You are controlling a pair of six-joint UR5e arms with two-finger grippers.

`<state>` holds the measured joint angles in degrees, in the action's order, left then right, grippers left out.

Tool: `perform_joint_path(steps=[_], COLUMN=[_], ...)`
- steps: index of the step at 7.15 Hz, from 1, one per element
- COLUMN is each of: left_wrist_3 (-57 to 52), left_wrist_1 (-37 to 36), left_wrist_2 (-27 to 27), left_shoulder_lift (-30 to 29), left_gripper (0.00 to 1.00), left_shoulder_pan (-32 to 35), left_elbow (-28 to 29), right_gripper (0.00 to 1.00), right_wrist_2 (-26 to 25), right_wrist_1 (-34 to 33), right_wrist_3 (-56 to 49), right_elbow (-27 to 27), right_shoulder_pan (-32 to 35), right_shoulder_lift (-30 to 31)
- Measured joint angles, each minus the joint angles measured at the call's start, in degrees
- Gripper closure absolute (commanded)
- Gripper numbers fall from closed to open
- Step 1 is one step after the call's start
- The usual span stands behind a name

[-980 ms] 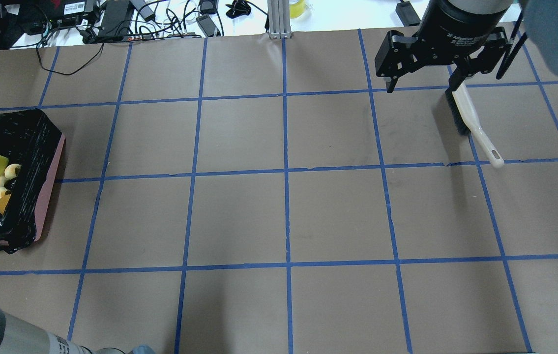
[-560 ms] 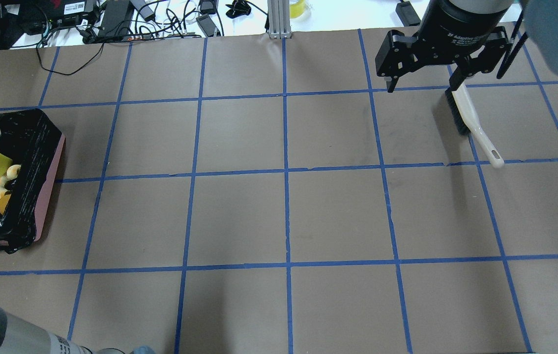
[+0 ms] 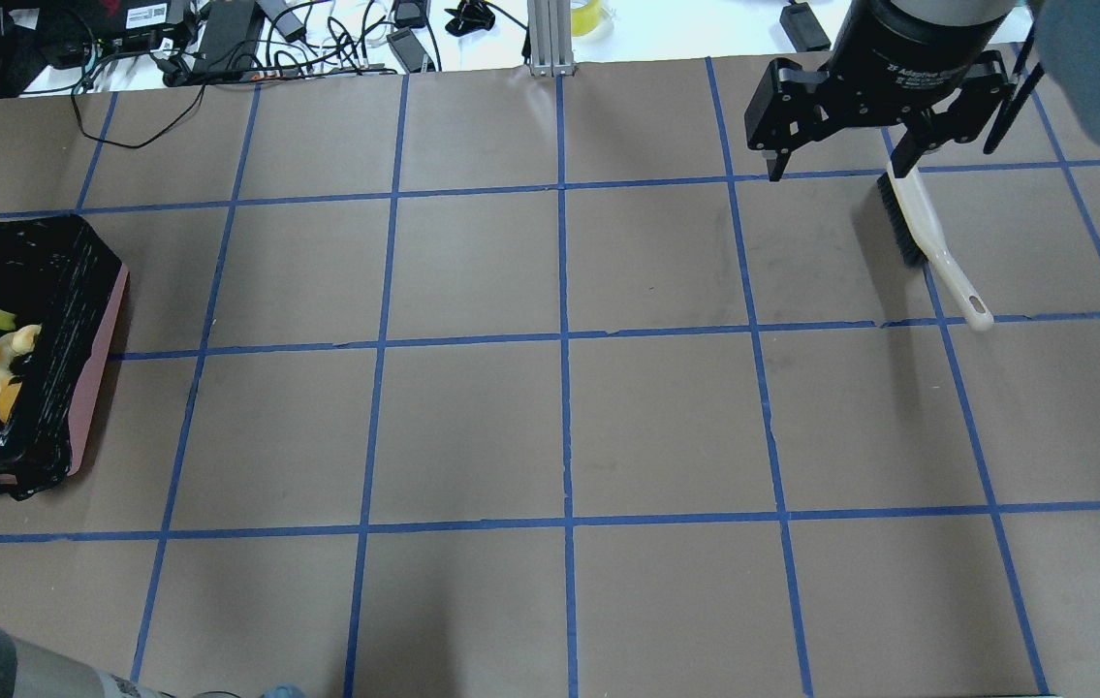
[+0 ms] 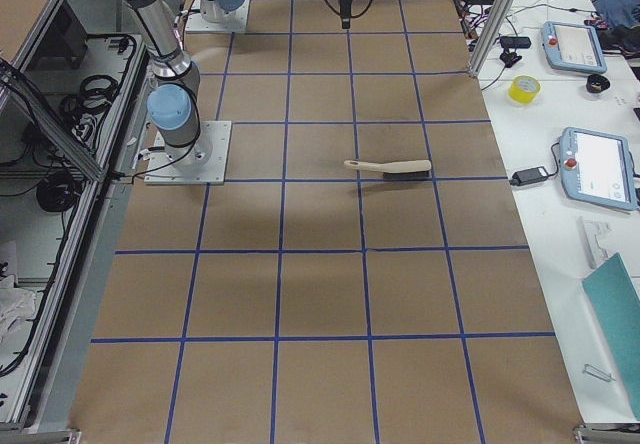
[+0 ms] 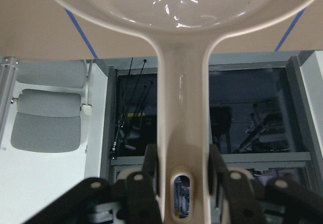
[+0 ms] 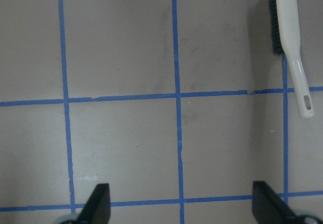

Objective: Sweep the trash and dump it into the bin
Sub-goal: 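Lift the white dustpan out of the bin with the left gripper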

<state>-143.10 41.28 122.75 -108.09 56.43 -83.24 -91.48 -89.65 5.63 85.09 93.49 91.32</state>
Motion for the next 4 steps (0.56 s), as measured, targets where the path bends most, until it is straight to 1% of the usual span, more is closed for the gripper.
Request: perform_joint_path(steps=[2, 4], left_wrist_3=[2.11, 10.03], left_wrist_1=[9.79, 18.45], left_wrist_2=[-12.11, -24.22], left_shoulder_lift=[3.16, 4.78], left_gripper=[1.0, 1.0], left_shoulder_pan=[0.07, 1.21], left_elbow=[1.29, 0.96], right_gripper=[0.0, 0.0], right_wrist_2=[0.1, 0.33], right_wrist_1=[0.0, 0.0], right_wrist_3=[0.0, 0.0], right_elbow=[0.02, 0.02], right_shoulder_pan=[-0.02, -0.05], right_shoulder_lift=[0.0, 0.0])
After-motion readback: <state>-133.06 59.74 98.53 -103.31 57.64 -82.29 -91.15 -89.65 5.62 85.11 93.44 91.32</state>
